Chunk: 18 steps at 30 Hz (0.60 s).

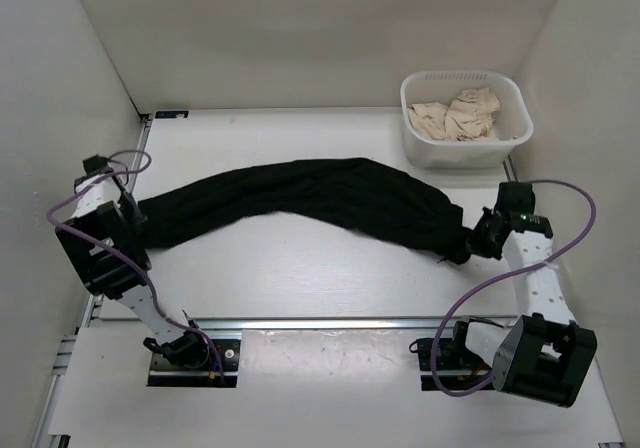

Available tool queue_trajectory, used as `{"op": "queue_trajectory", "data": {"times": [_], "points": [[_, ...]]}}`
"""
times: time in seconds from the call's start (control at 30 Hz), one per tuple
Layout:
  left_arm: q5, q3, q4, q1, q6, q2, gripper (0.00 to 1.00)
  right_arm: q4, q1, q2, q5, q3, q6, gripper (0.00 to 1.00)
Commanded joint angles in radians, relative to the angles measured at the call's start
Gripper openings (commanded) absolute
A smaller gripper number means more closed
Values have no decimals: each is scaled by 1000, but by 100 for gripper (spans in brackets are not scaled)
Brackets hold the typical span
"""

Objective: Fold and stack the trousers
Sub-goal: Flatten the trousers out

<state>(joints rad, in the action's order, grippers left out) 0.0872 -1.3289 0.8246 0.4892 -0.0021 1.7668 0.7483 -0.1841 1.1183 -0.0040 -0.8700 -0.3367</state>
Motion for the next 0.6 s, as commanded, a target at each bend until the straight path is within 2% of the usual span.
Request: {"op": "queue_trajectory", "data": {"times": [0.0, 0.13, 0.23, 0.37, 0.47, 0.53, 0.57], "points": [[65, 89, -93, 89, 2, -24, 16, -64, -15, -81, 232, 83, -31, 0], [33, 112, -93, 156, 2, -12, 14, -73, -25, -59, 382, 126, -93, 0], [32, 112, -93, 170, 2, -24, 14, -84, -87, -9, 383, 66, -93, 0], [42, 83, -93, 193, 2, -59, 14, -84, -100, 51, 368, -127, -32, 0], [60, 71, -93, 215, 2, -59, 14, -29, -100, 63, 433, -247, -12, 0], [60, 108, -93, 215, 2, -79, 14, -1, -100, 46, 475, -229, -33, 0], [60, 147, -93, 215, 2, -79, 14, 19, -100, 34, 493, -165, -50, 0]]}}
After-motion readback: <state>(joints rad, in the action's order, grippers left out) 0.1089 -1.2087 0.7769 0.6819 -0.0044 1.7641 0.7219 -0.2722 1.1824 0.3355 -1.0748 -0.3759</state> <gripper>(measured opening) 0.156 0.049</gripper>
